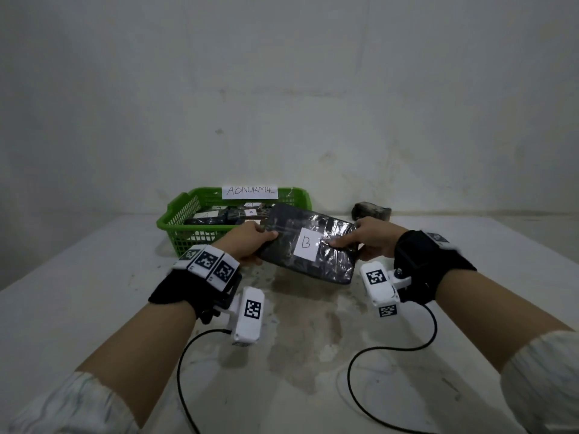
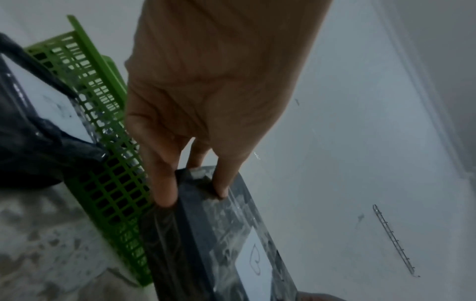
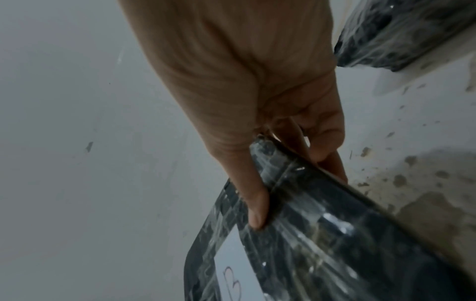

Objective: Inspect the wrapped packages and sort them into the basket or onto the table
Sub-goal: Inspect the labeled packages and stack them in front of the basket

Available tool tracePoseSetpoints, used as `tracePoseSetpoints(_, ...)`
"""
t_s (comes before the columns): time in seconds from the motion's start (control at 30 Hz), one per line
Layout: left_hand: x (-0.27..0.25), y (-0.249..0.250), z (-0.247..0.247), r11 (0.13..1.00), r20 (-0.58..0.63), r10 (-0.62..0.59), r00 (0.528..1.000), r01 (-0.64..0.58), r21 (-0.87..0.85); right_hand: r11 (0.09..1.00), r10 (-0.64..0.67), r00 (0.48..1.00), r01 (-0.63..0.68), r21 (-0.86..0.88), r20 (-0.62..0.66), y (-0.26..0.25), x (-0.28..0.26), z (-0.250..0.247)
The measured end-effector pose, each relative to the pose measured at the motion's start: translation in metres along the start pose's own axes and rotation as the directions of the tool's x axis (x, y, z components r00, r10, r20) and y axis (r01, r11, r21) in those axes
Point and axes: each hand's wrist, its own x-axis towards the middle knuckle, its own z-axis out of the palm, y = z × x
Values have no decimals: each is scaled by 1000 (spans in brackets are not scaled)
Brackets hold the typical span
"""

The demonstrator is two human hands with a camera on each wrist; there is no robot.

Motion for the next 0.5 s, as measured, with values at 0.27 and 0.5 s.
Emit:
tracePoseSetpoints(0.27,-4,-11,-9,996,100,-68,993,61,66,991,90,995,-94,90,45,3,14,16)
tracePoseSetpoints(0.5,-3,-18,-13,915,40,-76,996,54,400,994,91,996,-92,65,23,3,25,51)
